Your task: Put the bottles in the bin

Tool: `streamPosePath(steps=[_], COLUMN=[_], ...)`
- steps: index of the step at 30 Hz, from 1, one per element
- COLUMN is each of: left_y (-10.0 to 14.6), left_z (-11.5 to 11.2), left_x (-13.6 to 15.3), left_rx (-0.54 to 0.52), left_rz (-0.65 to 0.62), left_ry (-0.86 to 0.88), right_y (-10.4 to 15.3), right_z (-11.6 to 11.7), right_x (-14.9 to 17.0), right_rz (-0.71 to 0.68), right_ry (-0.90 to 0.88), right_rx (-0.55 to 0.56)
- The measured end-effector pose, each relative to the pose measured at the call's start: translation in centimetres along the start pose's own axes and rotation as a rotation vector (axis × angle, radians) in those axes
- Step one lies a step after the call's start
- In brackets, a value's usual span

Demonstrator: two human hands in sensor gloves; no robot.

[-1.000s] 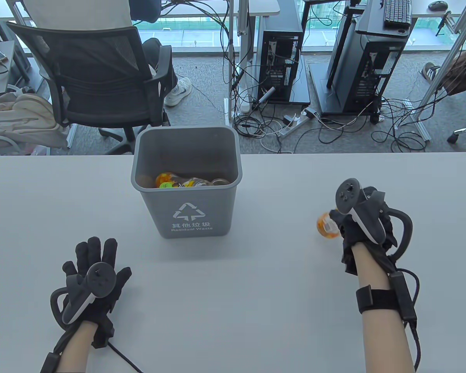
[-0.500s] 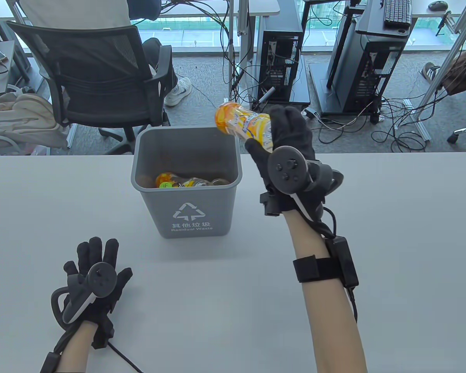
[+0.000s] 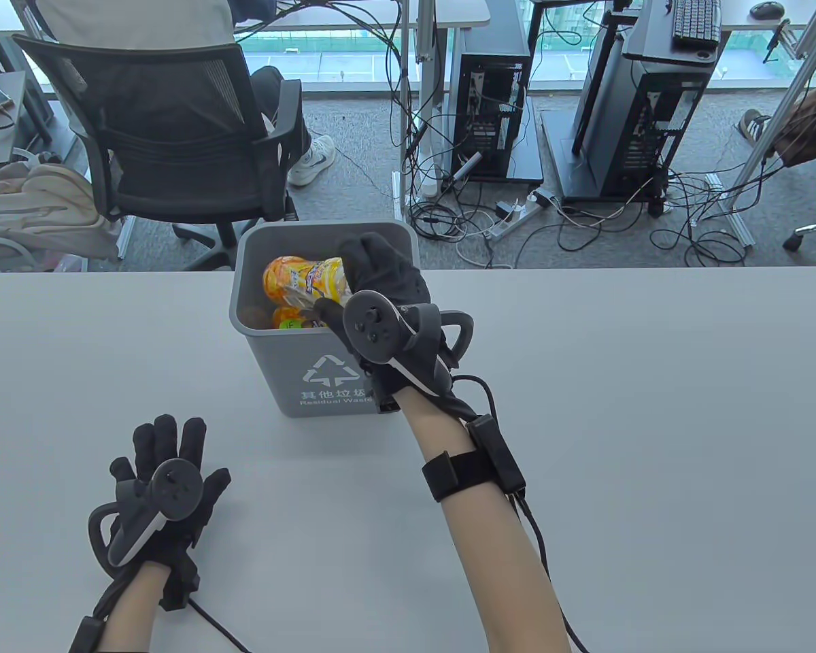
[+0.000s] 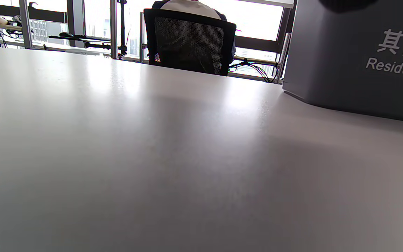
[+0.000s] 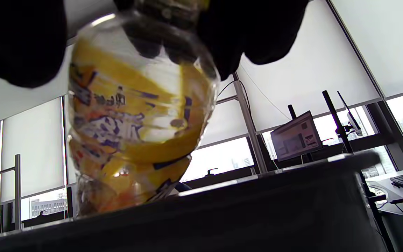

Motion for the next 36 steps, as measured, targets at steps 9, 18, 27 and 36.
streamPosePath(steps=[9, 18, 27, 36], left_y=[-0.1, 0.1, 0.2, 0.0], left_z=[0.1, 0.3, 0.4, -0.1], left_x=[0.2, 0.2, 0.2, -0.3], left_rx=[-0.006, -0.039, -0.050, -0.026], left_rz=[0.008, -0.001, -0.007, -0.018], left_ry=[0.015, 0.023, 0.032, -0.016], right_y=[6.3, 15.8, 20.8, 21.2], right_z=[0.9, 3.9, 6.2, 8.0], right_x=[3.3, 7.4, 11.5, 13.0], right_rz=[-0.022, 0.029, 0.008, 0.083], right_ry=[0.037, 0.025, 0.248, 0.207], right_rx=[0.095, 0.011, -0.191, -0.312])
Point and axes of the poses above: the tracker on the back of each hand, its own x axis roughly to the little-finger side, its own y axis roughly from the fingertips to the wrist, z = x × y, the point moved 2 cm from there along -y, roughly from the wrist to the fingertips, and after that the axes turned 9 degrees about -z, right-handed, at the moved point
